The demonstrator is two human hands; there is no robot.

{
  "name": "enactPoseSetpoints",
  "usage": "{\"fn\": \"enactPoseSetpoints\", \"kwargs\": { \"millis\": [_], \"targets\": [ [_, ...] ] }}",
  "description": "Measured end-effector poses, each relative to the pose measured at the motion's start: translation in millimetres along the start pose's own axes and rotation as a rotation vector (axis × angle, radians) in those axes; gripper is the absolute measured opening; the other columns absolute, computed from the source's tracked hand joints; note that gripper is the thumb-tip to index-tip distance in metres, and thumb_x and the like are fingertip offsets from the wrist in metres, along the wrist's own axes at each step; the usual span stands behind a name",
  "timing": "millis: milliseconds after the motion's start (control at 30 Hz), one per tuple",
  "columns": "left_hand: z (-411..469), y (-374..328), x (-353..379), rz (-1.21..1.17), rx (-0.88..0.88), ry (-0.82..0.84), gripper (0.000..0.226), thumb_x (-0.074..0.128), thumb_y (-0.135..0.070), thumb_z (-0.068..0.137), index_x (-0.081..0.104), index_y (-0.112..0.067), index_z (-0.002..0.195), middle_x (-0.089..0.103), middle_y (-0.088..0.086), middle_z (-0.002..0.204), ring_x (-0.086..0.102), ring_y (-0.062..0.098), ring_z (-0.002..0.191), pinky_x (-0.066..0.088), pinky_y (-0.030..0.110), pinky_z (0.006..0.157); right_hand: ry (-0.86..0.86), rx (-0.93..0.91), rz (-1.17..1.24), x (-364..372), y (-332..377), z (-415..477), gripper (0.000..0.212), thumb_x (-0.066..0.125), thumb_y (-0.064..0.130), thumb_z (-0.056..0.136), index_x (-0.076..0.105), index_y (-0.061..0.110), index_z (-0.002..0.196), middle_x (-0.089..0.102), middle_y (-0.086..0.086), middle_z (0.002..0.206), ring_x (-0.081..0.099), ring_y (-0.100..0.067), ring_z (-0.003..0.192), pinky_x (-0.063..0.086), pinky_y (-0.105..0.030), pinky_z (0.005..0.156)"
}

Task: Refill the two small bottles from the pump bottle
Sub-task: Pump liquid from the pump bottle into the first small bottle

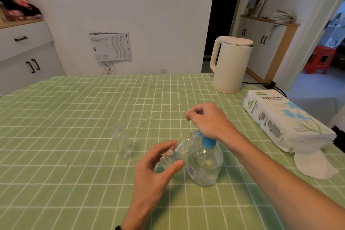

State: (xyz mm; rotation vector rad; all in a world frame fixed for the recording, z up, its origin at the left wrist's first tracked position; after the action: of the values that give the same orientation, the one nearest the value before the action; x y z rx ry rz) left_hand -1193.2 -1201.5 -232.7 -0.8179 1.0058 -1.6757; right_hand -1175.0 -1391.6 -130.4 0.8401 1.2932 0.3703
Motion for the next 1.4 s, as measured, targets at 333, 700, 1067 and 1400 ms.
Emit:
{"fn": "enactPoseSetpoints", "kwargs": {
  "millis": [333, 700, 1067, 1400],
  "targets": [
    [0.2, 0.7, 0.6, -0.032, -0.006, -0.009, 0.049, 0.091, -0.029, 0.069, 0.079, -0.042, 0.114, 0.081, -0.007, 0.116, 0.076, 0.017, 0.114, 0.056, 0.018, 0.096, 0.033, 0.02, 0.079, 1.9, -2.5, 2.1, 0.026, 0.057, 0.016, 0.101, 0.081, 0.021, 0.09, 0.081, 0.003, 0.093, 0.077, -0.029, 0.098, 0.061, -0.052, 0.096],
    [0.2, 0.9, 0.6, -0.029, -0.009, -0.002, 0.048, 0.091, -0.031, 0.069, 0.079, -0.042, 0.114, 0.081, -0.006, 0.117, 0.076, 0.015, 0.115, 0.057, 0.018, 0.096, 0.03, 0.009, 0.064, -0.3, -0.6, -0.3, 0.024, 0.058, 0.02, 0.101, 0.08, 0.015, 0.094, 0.081, -0.002, 0.094, 0.077, -0.03, 0.097, 0.061, -0.047, 0.09],
    [-1.0, -2.6, -3.1, -0.008, -0.013, 0.012, 0.052, 0.091, -0.033, 0.071, 0.078, -0.045, 0.119, 0.081, -0.01, 0.12, 0.076, 0.014, 0.115, 0.058, 0.018, 0.095, 0.013, 0.006, 0.081, 0.8, -2.2, 1.5, 0.024, 0.059, 0.018, 0.1, 0.081, 0.02, 0.092, 0.082, 0.0, 0.095, 0.077, -0.028, 0.098, 0.06, -0.048, 0.095],
    [-0.6, -2.9, -4.0, -0.023, -0.022, 0.011, 0.051, 0.092, -0.031, 0.07, 0.079, -0.043, 0.118, 0.081, -0.008, 0.121, 0.076, 0.015, 0.117, 0.058, 0.02, 0.097, 0.005, 0.002, 0.046, -0.1, -0.7, -1.4, 0.025, 0.057, 0.02, 0.1, 0.081, 0.016, 0.094, 0.081, 0.003, 0.097, 0.076, -0.024, 0.092, 0.06, -0.04, 0.086]
  ]
}}
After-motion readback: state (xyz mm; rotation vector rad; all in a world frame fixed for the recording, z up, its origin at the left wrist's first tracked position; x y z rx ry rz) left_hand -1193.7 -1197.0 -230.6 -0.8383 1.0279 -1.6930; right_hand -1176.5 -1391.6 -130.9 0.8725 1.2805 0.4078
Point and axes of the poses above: each hand's wrist, its own z-axis towards the middle knuckle, its own x-axis out of the palm, y = z × x, the point moved 1 cm from there along z, towards the middle knuckle
